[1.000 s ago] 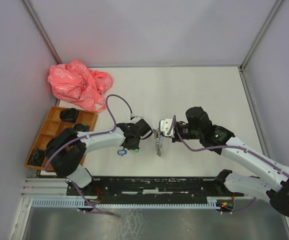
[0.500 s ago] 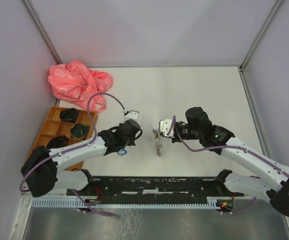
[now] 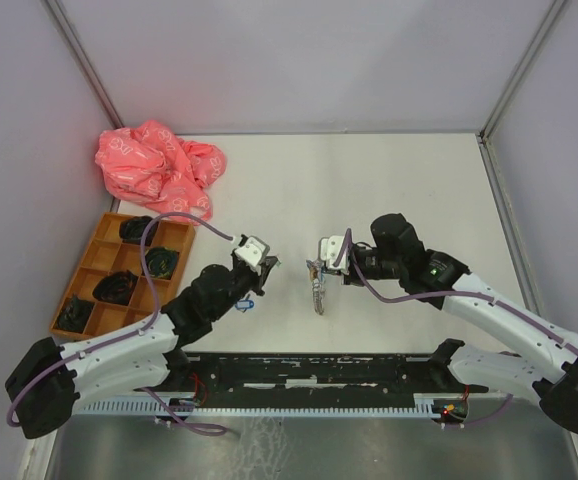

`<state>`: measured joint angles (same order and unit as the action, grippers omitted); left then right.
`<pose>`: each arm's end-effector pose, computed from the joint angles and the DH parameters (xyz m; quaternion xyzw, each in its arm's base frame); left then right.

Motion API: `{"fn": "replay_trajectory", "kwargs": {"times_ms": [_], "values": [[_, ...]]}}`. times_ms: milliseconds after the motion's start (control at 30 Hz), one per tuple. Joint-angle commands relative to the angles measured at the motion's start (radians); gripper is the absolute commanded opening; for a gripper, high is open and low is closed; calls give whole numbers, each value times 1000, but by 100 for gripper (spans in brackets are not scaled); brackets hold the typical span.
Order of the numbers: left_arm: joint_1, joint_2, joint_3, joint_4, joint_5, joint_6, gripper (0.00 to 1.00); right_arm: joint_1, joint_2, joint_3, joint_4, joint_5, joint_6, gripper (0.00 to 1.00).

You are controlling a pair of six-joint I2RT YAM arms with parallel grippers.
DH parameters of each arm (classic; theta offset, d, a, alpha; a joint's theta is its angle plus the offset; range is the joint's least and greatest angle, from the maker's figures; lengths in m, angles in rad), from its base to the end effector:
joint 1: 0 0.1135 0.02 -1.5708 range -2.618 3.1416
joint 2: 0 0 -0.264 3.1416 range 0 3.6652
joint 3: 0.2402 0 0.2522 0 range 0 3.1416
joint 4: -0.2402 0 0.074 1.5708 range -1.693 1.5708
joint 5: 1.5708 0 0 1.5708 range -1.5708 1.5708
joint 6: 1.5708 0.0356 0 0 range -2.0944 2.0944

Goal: Put the keys on the keyring

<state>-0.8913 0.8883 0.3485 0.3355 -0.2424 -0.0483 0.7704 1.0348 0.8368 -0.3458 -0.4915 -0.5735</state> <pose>0.1328 -0.1508 0.2219 0.2453 0.7337 -0.2001 0.6012 0.1514 0.1704 0.2966 -0.6195 0.5868 0.2577 0.4533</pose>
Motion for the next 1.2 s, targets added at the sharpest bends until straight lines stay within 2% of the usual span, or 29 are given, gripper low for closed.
{"fn": "replay_trajectory", "kwargs": {"times_ms": [0, 133, 300, 467, 633, 967, 1167], "values": [[10, -43, -56, 311, 163, 221, 3, 6, -47, 43, 55, 8, 25, 1], [18, -58, -113, 459, 246, 294, 3, 7, -54, 64, -10, 12, -69, 1], [18, -57, -125, 502, 380, 368, 3, 6, -44, 87, -31, 2, -144, 1], [19, -62, -95, 435, 479, 437, 3, 6, -30, 104, -44, -26, -228, 1], [19, -66, -36, 285, 554, 503, 3, 7, -34, 82, -2, -20, -275, 1], [17, -34, 5, 249, 662, 535, 3, 12, -35, 24, 67, -27, -351, 1], [16, -7, 22, 244, 666, 545, 3, 26, -24, 14, 53, -13, -406, 1]]}}
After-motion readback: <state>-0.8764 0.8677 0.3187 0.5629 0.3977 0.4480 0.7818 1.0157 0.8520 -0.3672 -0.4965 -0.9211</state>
